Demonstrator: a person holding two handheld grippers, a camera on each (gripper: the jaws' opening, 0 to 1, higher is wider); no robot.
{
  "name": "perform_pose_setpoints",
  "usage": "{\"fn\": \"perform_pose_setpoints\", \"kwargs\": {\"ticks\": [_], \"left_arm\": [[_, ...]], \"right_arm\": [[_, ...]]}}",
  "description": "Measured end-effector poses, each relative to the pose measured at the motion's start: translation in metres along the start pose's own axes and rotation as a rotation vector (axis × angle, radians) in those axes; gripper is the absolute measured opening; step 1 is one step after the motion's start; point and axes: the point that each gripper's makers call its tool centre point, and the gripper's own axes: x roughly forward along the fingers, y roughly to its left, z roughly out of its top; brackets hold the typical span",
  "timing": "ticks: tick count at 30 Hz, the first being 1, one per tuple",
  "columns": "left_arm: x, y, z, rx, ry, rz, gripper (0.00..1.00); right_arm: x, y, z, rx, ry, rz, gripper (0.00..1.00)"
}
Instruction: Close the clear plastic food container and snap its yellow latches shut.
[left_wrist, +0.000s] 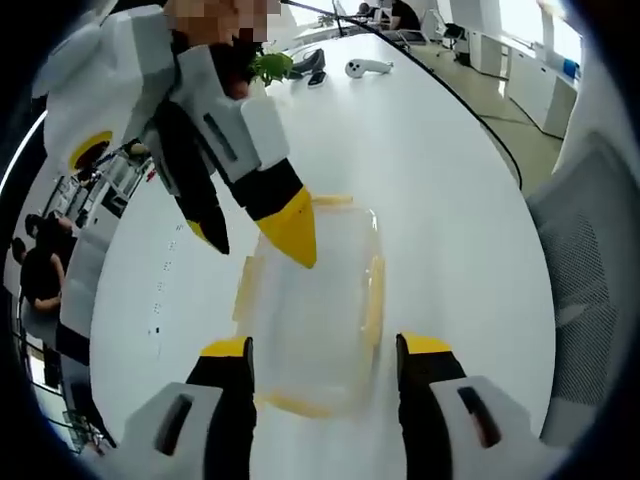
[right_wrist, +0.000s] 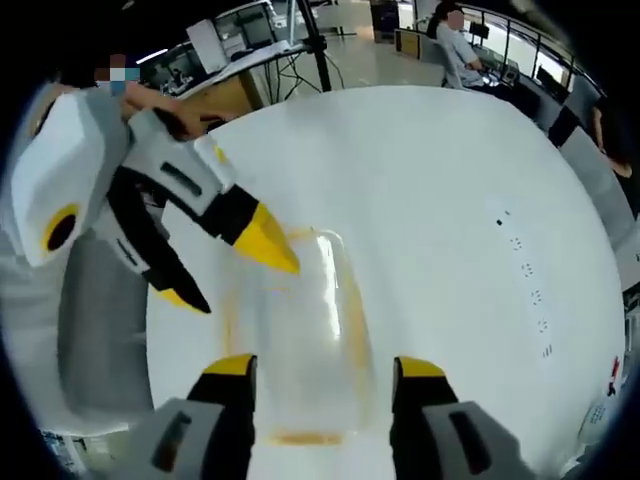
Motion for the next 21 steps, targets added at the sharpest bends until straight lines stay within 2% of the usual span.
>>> {"fn": "perform_pose_setpoints", "kwargs": {"ticks": [10,21], "left_arm": [[0.000,0.016,-0.016,-0.028,0.023,-0.013,0.68],[0.011,0.017,-0.024,-0.003,0.060,-0.050,0.76]], "right_arm": [[0.001,0.011,-0.009,-0.049,0.007,-0.021,0.60],[0.002,0.021,-0.026,-0.081,0.024,-0.058,0.65]]}}
